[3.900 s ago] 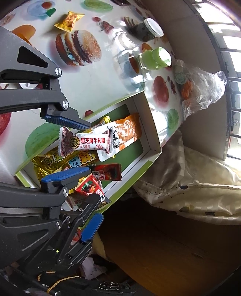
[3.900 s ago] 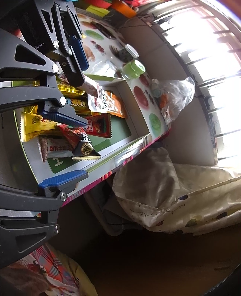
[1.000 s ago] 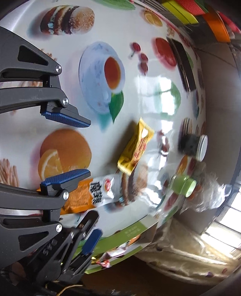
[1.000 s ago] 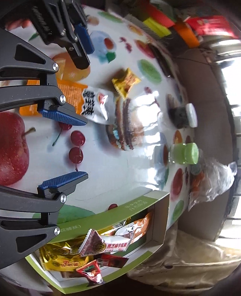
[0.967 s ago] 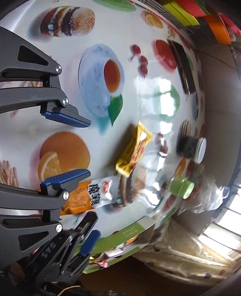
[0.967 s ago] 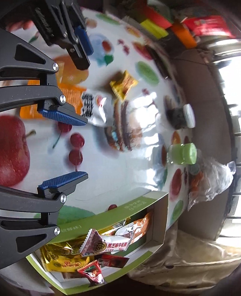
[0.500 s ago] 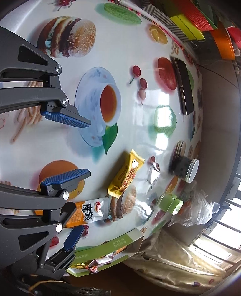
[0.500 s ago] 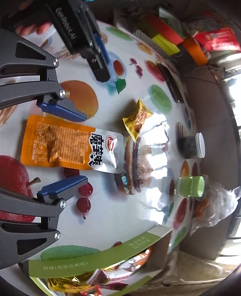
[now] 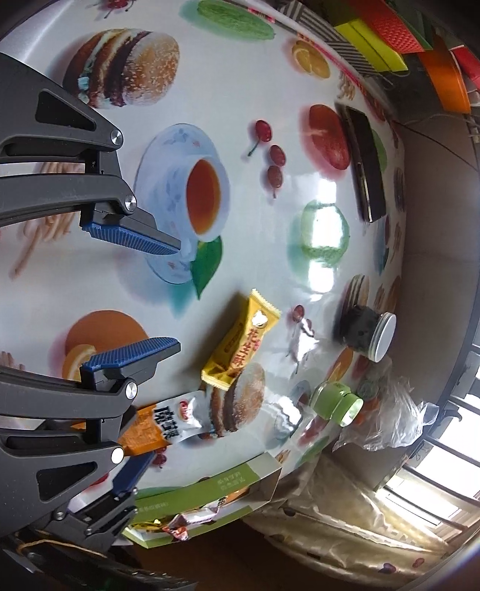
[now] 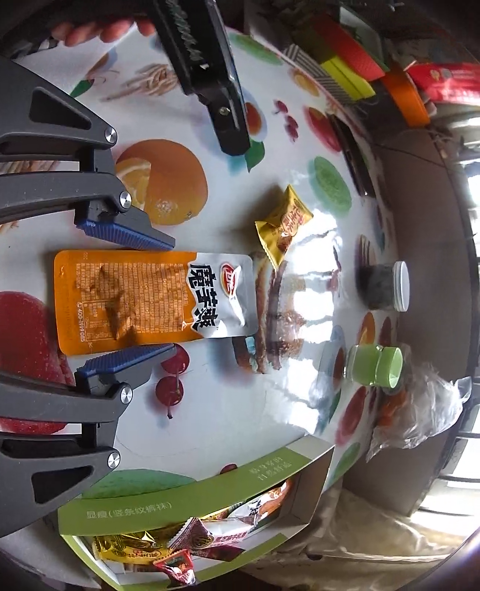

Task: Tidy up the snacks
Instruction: 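Grasp the orange konjac packet with the right tool, then grasp the gold peanut candy with the left tool while the right tool holds the orange packet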

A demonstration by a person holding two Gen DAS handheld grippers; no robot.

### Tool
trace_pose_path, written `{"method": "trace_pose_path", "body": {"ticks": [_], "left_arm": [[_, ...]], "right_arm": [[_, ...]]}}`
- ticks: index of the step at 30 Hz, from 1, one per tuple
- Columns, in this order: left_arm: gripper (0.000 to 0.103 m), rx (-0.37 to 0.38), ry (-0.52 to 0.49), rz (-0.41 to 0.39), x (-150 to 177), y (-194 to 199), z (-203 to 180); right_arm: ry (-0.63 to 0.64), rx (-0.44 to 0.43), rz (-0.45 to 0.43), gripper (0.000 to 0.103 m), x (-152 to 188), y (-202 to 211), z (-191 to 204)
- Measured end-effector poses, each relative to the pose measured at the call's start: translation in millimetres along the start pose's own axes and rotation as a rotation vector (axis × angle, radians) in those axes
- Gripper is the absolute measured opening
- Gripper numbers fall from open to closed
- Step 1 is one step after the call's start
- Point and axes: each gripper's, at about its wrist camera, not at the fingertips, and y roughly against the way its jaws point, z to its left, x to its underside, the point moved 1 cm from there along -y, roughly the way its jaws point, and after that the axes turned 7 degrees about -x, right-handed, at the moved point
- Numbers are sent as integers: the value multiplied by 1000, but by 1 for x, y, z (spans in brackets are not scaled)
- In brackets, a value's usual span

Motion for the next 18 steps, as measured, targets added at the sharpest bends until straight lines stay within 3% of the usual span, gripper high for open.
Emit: {"method": "trace_pose_path", "body": {"ticks": [7,11,18], "left_arm": [[48,5,-9,-9,-16,-2,-14],[48,28,14,-5,-29,-6,-21],[48,6,27,8,-44,-21,-33]], "right_arm": [[-36,-28,-35,38,1,5,-9],[-53,-27,-43,37,1,6,-13],[-57,-13,-57,36,2,9,-18]]}}
